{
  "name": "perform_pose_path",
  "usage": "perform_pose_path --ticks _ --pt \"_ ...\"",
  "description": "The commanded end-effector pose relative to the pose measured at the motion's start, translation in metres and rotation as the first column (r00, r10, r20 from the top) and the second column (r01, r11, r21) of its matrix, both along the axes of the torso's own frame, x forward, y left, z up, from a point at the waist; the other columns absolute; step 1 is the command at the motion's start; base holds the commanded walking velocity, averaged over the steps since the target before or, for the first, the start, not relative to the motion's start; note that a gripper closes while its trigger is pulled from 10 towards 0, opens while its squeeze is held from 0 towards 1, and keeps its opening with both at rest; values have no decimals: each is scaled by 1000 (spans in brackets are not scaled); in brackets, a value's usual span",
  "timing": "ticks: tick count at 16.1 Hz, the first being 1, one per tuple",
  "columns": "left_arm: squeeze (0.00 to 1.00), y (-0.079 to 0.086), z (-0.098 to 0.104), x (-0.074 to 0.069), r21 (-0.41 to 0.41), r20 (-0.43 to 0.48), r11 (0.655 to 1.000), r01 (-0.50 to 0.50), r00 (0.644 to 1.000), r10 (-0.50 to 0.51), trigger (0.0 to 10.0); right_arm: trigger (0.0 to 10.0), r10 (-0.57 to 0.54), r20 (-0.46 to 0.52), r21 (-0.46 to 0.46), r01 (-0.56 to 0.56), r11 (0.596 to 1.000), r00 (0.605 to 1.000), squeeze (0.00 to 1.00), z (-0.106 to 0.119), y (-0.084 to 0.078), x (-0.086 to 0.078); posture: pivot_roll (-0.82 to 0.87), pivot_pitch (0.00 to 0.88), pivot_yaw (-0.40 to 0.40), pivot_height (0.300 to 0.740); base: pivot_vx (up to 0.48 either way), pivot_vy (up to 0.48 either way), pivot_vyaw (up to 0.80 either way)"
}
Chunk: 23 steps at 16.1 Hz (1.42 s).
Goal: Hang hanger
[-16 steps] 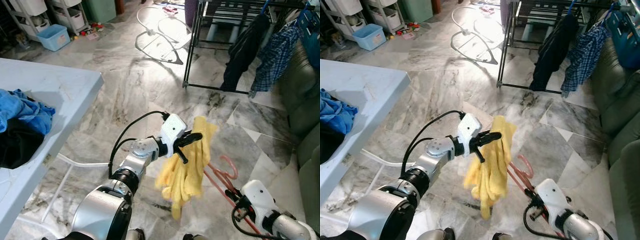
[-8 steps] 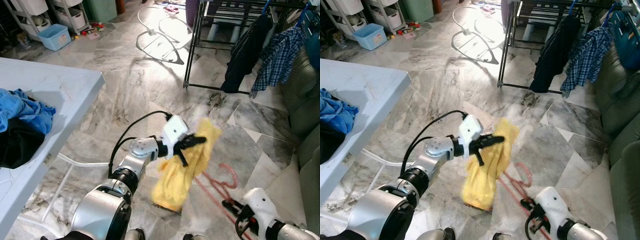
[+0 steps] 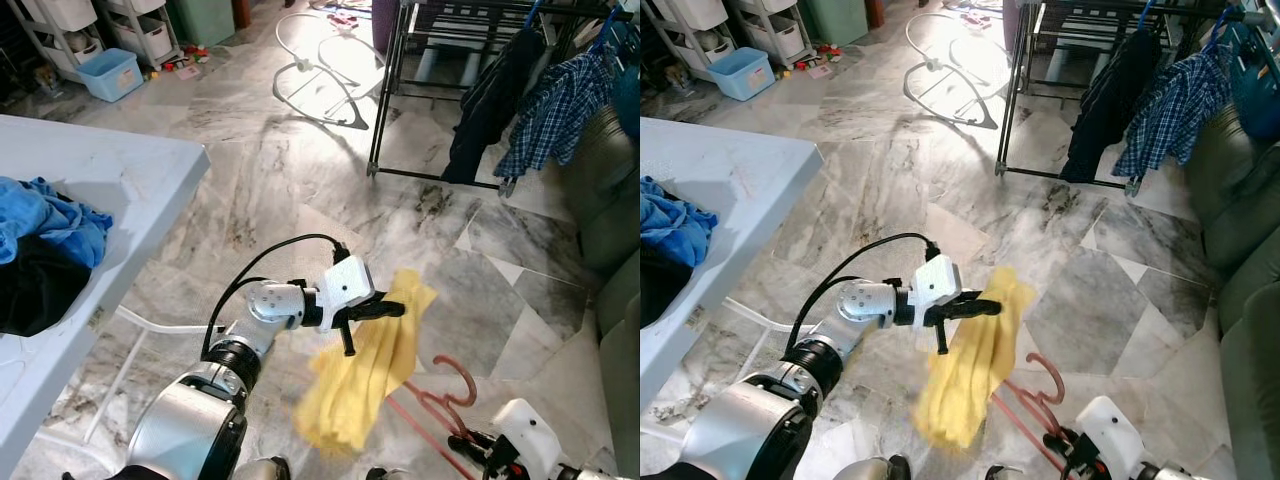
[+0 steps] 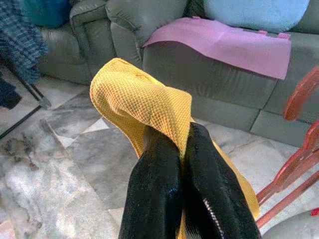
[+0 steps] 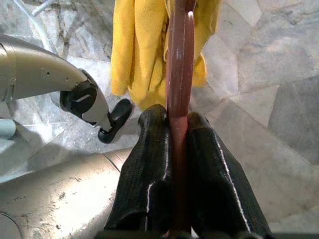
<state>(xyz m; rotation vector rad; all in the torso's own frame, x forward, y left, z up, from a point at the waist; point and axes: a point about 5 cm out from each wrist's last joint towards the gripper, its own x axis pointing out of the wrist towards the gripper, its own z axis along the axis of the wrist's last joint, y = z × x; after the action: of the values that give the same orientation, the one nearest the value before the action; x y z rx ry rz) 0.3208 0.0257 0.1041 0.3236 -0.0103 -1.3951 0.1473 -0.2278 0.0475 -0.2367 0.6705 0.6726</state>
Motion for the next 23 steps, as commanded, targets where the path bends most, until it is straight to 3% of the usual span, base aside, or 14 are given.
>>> perform_pose_path --ticks 1,5,11,13,15,17,19,21,23 --pt "0 -2 8 2 -14 33 1000 21 999 -21 10000 10000 27 9 28 -28 999 1000 0 6 5 -1 -59 144 34 740 0 0 0" --pt "0 -5 22 9 -58 85 998 -9 996 14 10000 10000 34 29 87 -37 996 999 0 16 10 2 -61 147 34 740 0 0 0" --pt "0 -27 42 1 -237 59 965 116 993 -105 10000 10000 9 9 139 -10 990 1000 0 0 22 13 -45 154 36 740 0 0 0" --pt "0 -32 55 1 -316 39 937 150 989 -145 10000 10000 -37 5 126 36 991 999 0 -9 18 15 -41 153 35 740 0 0 0" --pt "0 -32 59 2 -341 23 927 159 987 -161 10000 10000 -67 7 121 66 990 998 0 -12 14 14 -43 154 36 740 0 0 0" --pt "0 -29 63 6 -357 1 922 151 987 -161 10000 10000 -191 59 87 186 979 980 0 -18 -1 17 -49 154 35 740 0 0 0" --pt "0 -26 64 7 -362 -7 921 144 988 -157 10000 10000 -324 123 56 319 946 938 0 -21 -17 22 -51 154 36 740 0 0 0" --pt "0 -17 61 10 -343 -23 931 126 990 -143 10000 10000 -523 200 45 526 850 828 0 -23 -44 25 -52 151 34 740 0 0 0" --pt "0 -13 57 11 -327 -33 939 108 992 -125 10000 10000 -566 230 63 568 820 792 0 -20 -50 26 -51 151 33 740 0 0 0"
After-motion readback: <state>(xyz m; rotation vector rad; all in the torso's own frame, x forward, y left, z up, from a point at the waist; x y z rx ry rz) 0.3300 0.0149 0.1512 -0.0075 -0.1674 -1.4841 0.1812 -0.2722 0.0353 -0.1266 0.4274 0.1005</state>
